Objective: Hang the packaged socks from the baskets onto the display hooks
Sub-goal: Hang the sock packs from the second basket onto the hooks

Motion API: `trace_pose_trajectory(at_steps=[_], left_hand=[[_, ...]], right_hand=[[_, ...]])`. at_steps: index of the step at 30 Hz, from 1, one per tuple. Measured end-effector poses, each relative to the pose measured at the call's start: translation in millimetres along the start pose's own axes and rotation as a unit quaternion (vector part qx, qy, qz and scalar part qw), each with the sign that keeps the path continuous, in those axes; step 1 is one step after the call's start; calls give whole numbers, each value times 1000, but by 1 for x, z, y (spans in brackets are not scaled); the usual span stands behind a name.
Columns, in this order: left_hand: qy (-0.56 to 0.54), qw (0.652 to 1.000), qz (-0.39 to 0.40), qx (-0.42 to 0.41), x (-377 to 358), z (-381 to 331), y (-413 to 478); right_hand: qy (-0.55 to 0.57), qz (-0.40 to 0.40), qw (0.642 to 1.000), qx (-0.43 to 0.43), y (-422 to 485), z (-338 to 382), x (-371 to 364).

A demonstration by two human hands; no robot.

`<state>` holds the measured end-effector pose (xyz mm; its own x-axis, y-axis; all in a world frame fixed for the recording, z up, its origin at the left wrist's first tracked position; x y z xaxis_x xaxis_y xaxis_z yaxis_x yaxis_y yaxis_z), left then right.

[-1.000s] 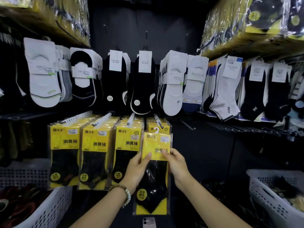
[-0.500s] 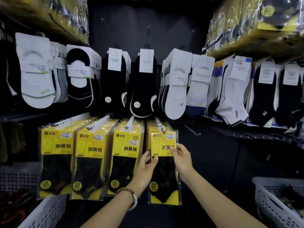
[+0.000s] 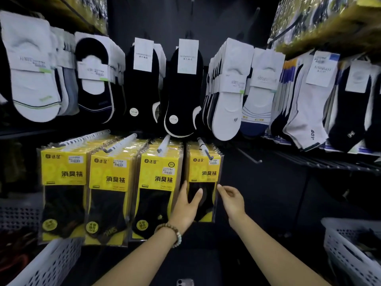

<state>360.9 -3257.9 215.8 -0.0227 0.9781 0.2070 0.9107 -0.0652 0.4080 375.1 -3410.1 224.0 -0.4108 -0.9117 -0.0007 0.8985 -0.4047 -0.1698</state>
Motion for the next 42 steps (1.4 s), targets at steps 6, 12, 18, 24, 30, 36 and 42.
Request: trace_pose_trajectory(at_steps=[6, 12, 18, 24, 30, 36, 42], left_hand=[[35, 997, 69, -11, 11, 7, -48], [64, 988, 135, 35, 32, 43, -155], [107, 963, 154, 196, 51, 127, -297], [161, 912, 158, 343, 71, 192, -398], [149, 870, 216, 417, 63, 218, -450], [182, 828, 311, 431, 50, 222, -475], [178, 845, 246, 440, 50, 228, -482]], right_hand=[[-109, 77, 989, 56, -47, -30, 36], [-207, 145, 967, -18, -105, -127, 62], [-246, 136, 941, -185, -164, -263, 79], [-269, 124, 896, -331, -203, -362, 124], [-347, 193, 825, -403, -213, -397, 142], [-416, 178, 814, -365, -217, -404, 149], [-395, 188, 812, -386, -220, -412, 158]])
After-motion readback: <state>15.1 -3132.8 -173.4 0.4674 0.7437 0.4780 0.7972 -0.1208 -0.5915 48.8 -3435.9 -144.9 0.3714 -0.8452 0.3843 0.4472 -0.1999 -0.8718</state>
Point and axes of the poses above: each hand's wrist, its own y-axis towards the middle knuckle, its own x-axis out of the back of the hand, z = x × y, the point moved 3 cm from there along y, towards the middle knuckle, and after that the axes turned 14 degrees about -x, right-handed, at the moved point
